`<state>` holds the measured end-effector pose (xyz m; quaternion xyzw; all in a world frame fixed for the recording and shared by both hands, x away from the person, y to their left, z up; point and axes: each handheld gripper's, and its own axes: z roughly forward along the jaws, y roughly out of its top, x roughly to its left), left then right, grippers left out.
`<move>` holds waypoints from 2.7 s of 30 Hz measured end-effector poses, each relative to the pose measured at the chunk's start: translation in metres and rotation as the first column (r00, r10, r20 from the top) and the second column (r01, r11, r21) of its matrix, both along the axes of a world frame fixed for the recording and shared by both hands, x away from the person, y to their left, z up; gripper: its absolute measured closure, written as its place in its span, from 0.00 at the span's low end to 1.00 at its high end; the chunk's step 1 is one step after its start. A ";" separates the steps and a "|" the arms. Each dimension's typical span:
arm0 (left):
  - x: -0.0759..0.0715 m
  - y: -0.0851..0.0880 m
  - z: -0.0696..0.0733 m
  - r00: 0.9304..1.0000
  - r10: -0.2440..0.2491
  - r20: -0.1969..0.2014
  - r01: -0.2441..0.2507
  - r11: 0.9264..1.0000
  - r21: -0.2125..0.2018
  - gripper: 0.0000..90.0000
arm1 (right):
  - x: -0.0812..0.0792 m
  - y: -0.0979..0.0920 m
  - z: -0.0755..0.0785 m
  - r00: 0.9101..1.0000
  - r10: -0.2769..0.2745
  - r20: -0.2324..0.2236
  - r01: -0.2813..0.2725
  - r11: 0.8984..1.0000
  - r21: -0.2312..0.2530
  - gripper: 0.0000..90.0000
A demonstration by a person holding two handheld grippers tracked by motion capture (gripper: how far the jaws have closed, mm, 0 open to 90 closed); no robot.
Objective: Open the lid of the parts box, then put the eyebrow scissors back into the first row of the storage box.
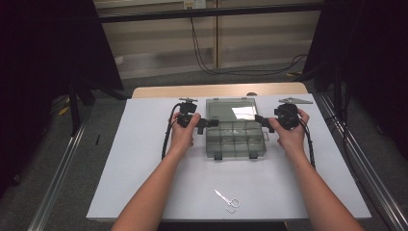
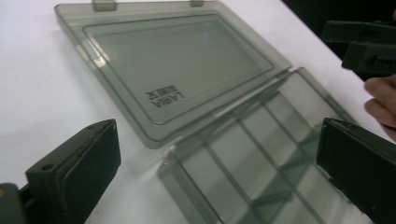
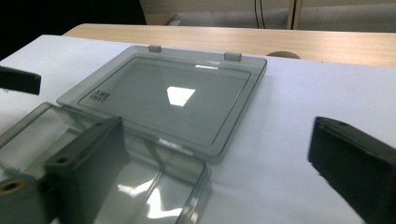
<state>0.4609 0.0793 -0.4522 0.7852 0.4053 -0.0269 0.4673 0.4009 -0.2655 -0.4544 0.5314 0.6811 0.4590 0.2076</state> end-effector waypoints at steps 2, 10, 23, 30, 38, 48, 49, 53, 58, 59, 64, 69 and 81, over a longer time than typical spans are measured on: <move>-0.004 -0.001 0.002 1.000 -0.005 0.021 0.004 1.000 0.026 0.00 | -0.006 0.001 -0.001 1.000 0.002 -0.006 -0.002 1.000 -0.008 0.00; -0.023 -0.005 0.012 0.994 -0.096 0.045 0.094 0.995 0.041 0.00 | -0.035 -0.002 -0.002 0.996 -0.074 0.046 0.078 0.993 -0.083 0.00; -0.059 -0.008 0.032 0.973 -0.206 0.106 0.197 0.977 0.082 0.01 | -0.076 -0.027 -0.006 0.994 -0.084 0.074 0.091 0.991 -0.099 0.01; -0.078 -0.014 0.039 0.954 -0.267 0.134 0.252 0.960 0.124 0.01 | -0.099 -0.034 -0.010 0.992 -0.064 0.106 0.077 0.989 -0.124 0.01; -0.095 -0.018 0.048 0.937 -0.318 0.147 0.302 0.945 0.122 0.02 | -0.125 -0.039 -0.003 0.988 -0.033 0.154 0.052 0.991 -0.124 0.01; -0.110 -0.019 0.048 0.920 -0.355 0.168 0.330 0.931 0.159 0.03 | -0.152 -0.049 -0.004 0.987 0.001 0.159 0.019 0.992 -0.121 0.01; -0.112 -0.019 0.048 0.920 -0.356 0.165 0.331 0.930 0.161 0.03 | -0.154 -0.050 -0.004 0.987 0.005 0.158 0.014 0.993 -0.118 0.01; -0.116 -0.016 0.047 0.916 -0.366 0.163 0.341 0.926 0.165 0.04 | -0.163 -0.055 -0.006 0.986 0.012 0.166 0.007 0.994 -0.113 0.01; -0.121 -0.014 0.045 0.908 -0.385 0.167 0.358 0.919 0.167 0.04 | -0.169 -0.059 -0.009 0.985 0.014 0.170 0.005 0.994 -0.110 0.02; -0.122 -0.013 0.046 0.903 -0.395 0.169 0.367 0.914 0.173 0.04 | -0.169 -0.059 -0.010 0.985 0.016 0.173 0.002 0.994 -0.105 0.02; -0.128 -0.013 0.045 0.893 -0.415 0.173 0.386 0.905 0.178 0.05 | -0.171 -0.060 -0.009 0.977 0.033 0.210 -0.011 0.994 -0.106 0.02; -0.133 -0.014 0.044 0.881 -0.441 0.171 0.406 0.890 0.208 0.05 | -0.175 -0.060 -0.010 0.968 0.045 0.247 -0.015 0.992 -0.122 0.02; -0.147 -0.011 0.038 0.809 -0.568 0.151 0.532 0.817 0.222 0.03 | -0.179 -0.063 -0.013 0.951 0.092 0.297 -0.072 0.994 -0.078 0.00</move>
